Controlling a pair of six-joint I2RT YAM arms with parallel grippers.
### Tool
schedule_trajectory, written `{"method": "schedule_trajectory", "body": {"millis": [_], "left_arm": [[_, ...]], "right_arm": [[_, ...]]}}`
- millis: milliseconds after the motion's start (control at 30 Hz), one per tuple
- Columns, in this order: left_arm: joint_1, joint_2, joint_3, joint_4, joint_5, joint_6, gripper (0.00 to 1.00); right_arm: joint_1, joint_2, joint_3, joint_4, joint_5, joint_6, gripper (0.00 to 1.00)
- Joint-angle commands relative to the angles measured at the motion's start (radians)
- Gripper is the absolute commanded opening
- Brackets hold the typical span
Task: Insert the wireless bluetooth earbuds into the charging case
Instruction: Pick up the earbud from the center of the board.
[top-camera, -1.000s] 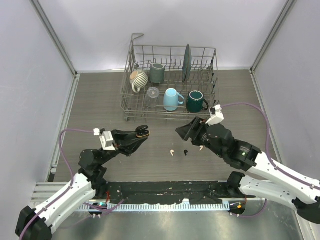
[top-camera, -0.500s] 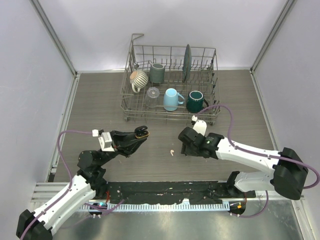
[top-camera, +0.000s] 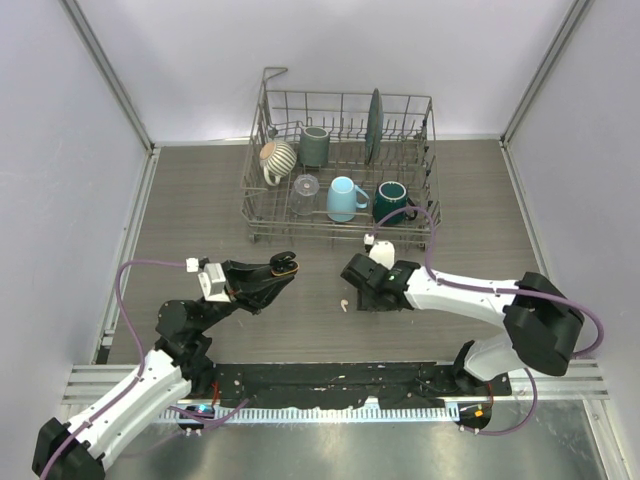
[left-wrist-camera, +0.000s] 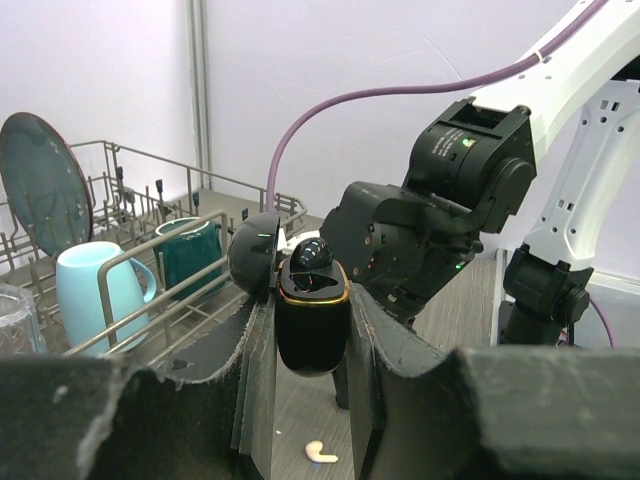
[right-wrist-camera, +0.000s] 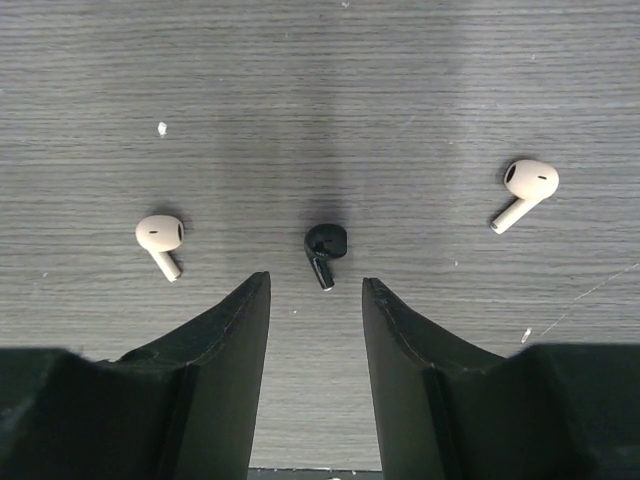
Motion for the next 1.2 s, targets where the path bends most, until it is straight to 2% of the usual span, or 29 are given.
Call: {"method": "schedule_trajectory", "body": {"millis": [0, 633, 767, 1167], "left_arm": [[0.0, 0.005, 0.007, 0.027, -0.008, 0.015, 0.0], [0.0, 0.017, -0.002, 0.028, -0.013, 0.013, 0.0], [0.0, 0.02, -0.001, 0.03, -0.013, 0.013, 0.0], [0.0, 0.021, -0.002, 0.03, -0.01, 0.01, 0.0]], "right_arm": [[0.0, 0.028, 0.037, 0.041, 0.036, -0.039, 0.47], [-0.031, 0.129, 0.033, 0.111, 0.033, -0.114, 0.47], [-0.042, 0.128, 0.018, 0.125, 0.017, -0.119, 0.41], [-0.051, 0.12, -0.005, 0.133, -0.006, -0.122, 0.38]]}}
